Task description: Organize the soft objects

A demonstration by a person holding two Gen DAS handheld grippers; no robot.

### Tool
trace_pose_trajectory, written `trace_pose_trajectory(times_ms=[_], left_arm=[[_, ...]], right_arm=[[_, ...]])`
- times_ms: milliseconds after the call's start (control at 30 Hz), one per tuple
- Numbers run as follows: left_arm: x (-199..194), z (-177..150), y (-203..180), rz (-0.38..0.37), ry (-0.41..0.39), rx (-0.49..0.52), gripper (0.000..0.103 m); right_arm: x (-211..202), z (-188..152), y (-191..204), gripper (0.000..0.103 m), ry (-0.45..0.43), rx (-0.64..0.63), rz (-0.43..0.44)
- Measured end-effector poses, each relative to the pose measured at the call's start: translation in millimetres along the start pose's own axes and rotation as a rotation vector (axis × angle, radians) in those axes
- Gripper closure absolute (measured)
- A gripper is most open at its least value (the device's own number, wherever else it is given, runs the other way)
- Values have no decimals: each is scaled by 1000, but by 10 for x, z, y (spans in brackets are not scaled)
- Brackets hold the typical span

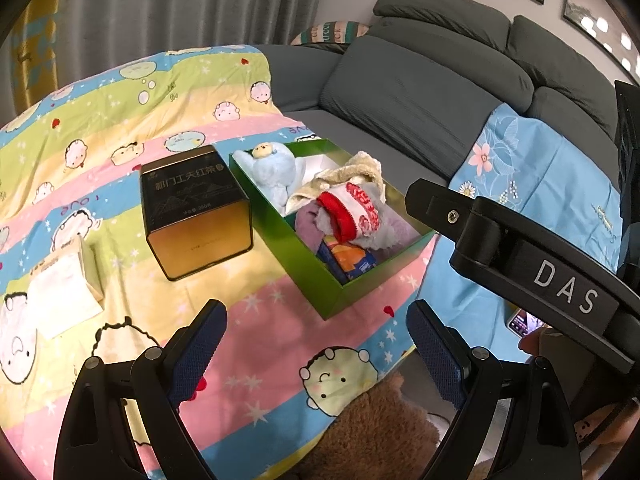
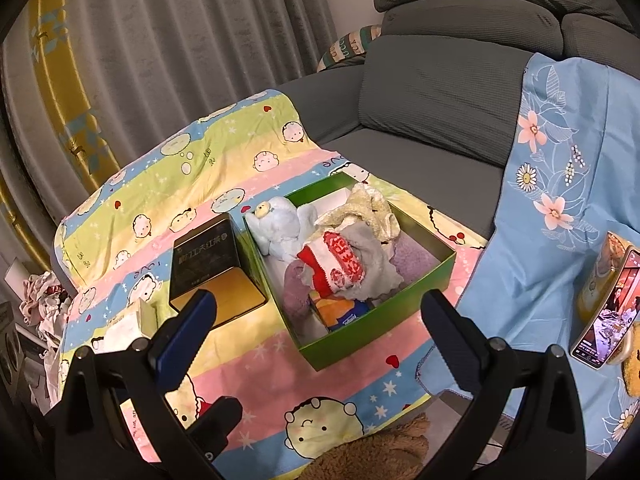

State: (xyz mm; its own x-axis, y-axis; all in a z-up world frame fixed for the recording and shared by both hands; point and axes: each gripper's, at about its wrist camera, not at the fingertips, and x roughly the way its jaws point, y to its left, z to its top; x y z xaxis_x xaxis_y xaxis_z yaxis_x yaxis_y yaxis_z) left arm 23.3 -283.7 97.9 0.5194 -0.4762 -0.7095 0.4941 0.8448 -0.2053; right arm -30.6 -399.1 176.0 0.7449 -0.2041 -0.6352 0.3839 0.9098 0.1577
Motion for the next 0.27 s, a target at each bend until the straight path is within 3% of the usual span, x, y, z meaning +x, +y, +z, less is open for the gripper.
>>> trace_pose_trajectory(times_ms=[267], left_arm=[[-9, -11, 10, -5, 3, 7, 11]], right_arm=[[4, -5, -18, 1, 0, 3, -16]])
